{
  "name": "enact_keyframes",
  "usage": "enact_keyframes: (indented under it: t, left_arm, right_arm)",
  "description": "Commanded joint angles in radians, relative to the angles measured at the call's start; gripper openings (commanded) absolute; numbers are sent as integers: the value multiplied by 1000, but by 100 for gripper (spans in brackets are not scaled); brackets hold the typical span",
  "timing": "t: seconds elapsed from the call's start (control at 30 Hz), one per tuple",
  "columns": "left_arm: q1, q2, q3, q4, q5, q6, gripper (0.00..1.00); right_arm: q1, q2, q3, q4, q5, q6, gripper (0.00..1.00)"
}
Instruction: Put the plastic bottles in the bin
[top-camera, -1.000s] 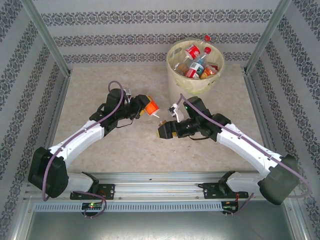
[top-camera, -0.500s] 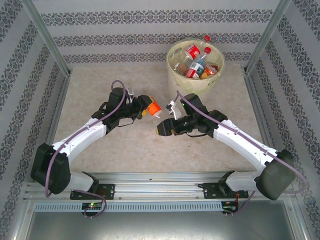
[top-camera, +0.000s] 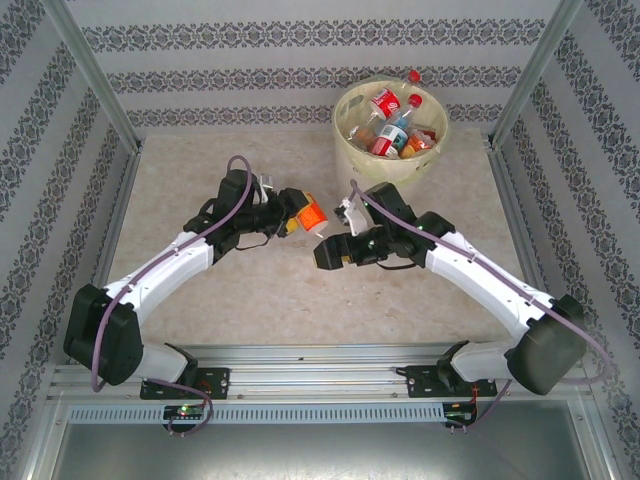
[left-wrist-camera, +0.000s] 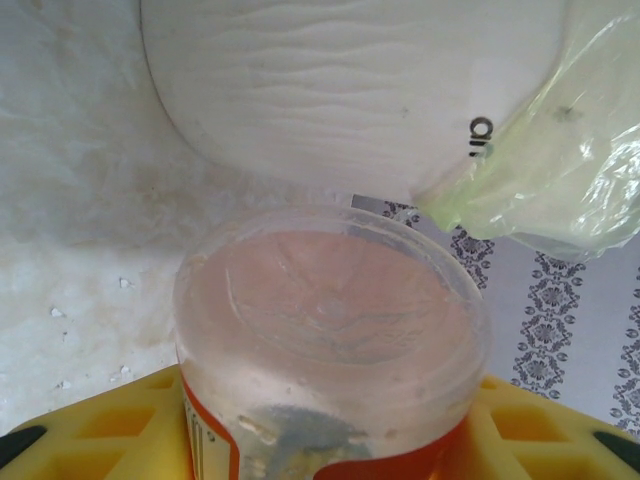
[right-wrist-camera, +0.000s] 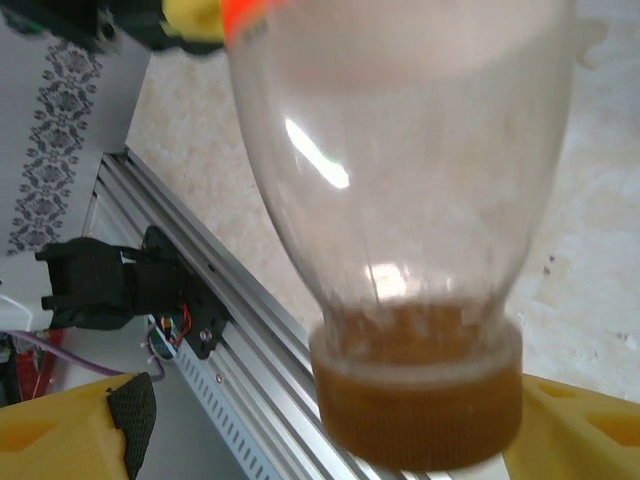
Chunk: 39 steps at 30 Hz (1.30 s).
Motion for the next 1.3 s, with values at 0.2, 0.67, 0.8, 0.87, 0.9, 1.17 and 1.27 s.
enact_keyframes:
  t: [0.2, 0.67, 0.8, 0.87, 0.9, 1.17, 1.27]
  left_arm:
    - [23, -10, 30, 2, 60, 1, 39]
    - [25, -10, 38, 10, 52, 11, 38]
    - [27, -18, 40, 19, 50, 19, 40]
    - [27, -23, 39, 42, 55, 26, 46]
    - [27, -24, 39, 63, 62, 32, 51]
    - [27, -96, 72, 175, 66, 209, 100]
    - [28, -151, 60, 279, 73, 260, 100]
  right_arm:
    - [-14, 73, 73, 35, -78, -49, 77]
    - [-13, 39, 43, 20, -61, -50, 42]
    - [-17, 34, 57, 9, -47, -51, 36]
    - [-21, 26, 64, 9, -44, -46, 35]
    - [-22, 21, 67, 8, -40, -43, 35]
    - [-35, -53, 110, -16, -10, -19, 33]
    - [-52, -75, 166, -69, 15, -18, 33]
